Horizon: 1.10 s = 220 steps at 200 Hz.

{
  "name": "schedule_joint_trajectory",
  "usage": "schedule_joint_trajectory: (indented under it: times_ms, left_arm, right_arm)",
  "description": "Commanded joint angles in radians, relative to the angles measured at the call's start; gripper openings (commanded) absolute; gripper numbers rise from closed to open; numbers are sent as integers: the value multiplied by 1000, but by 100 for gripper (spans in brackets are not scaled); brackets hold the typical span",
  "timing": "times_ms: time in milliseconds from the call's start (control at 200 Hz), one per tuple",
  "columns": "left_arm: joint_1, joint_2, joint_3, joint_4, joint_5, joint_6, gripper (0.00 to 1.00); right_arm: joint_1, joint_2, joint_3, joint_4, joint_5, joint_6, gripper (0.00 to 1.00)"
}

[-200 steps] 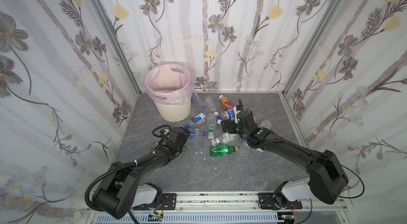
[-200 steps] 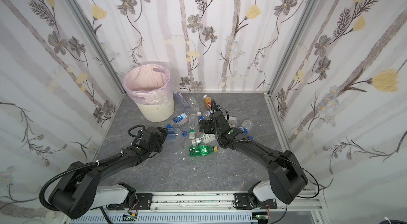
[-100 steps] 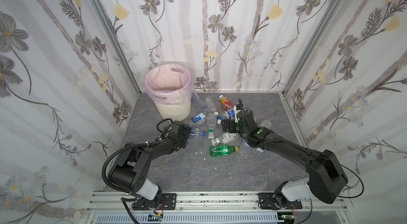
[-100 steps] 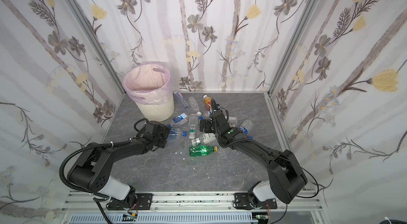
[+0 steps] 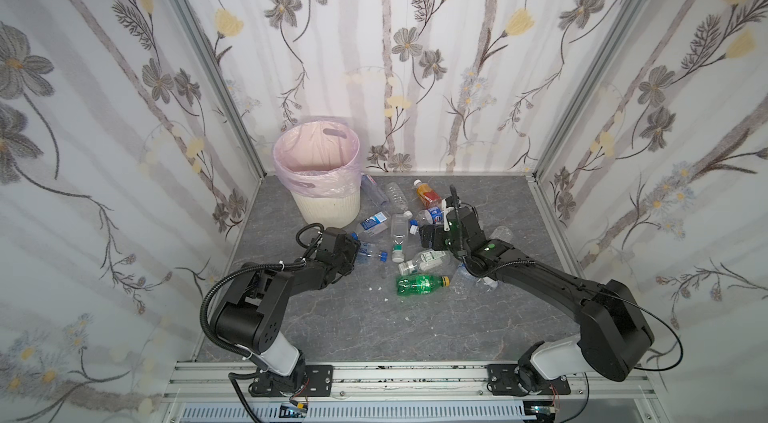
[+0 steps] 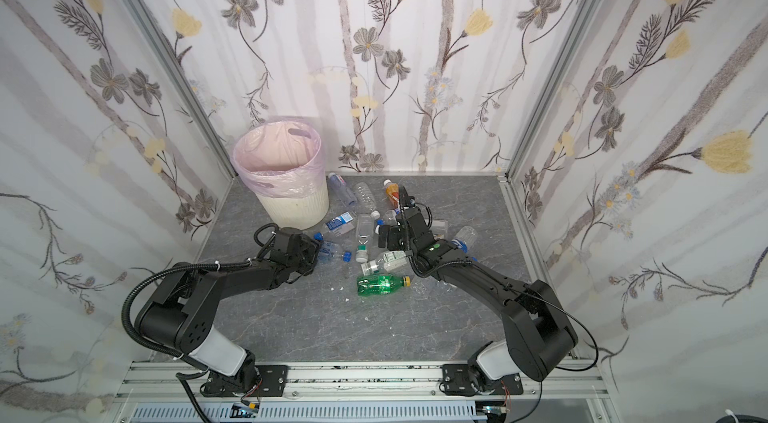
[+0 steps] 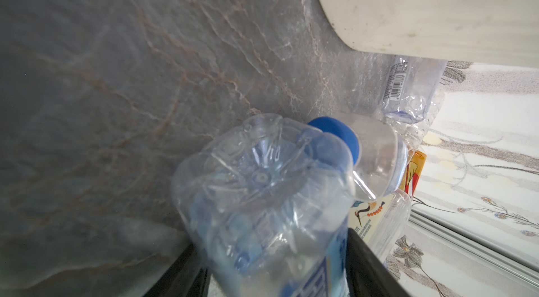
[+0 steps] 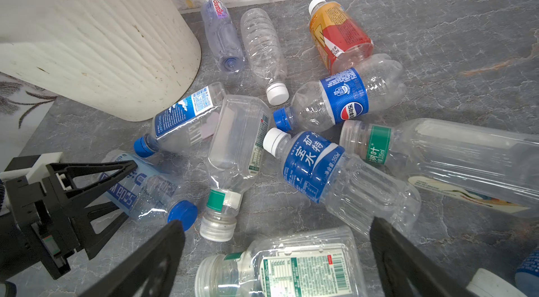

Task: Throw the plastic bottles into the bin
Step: 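Lower the left gripper and close it on the clear blue-capped soda water bottle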

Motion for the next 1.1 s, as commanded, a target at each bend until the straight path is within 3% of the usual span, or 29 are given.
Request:
schedule_joint_trajectory:
  times_ms: [0,240,385,689,1094]
  left_arm:
    - [5,-26,-39,-78,-32,18,62]
    - [12,-131,-91,-106,-75,59,59]
    - [20,-165,-103,-121,-93,79,78]
    - [23,-138,-45,-148,-40,73,90]
    - [61,-25,70,-334,53,87,87]
  right_arm:
    - [-3,-5,6,36,14,-2,100]
    - [-3,0,13,39,6,1,100]
    - [-3,4,15,43,-1,6,100]
    - [-1,0,13,56,-25,-2,100]
    - [26,-6,-18,101,-11,-37,100]
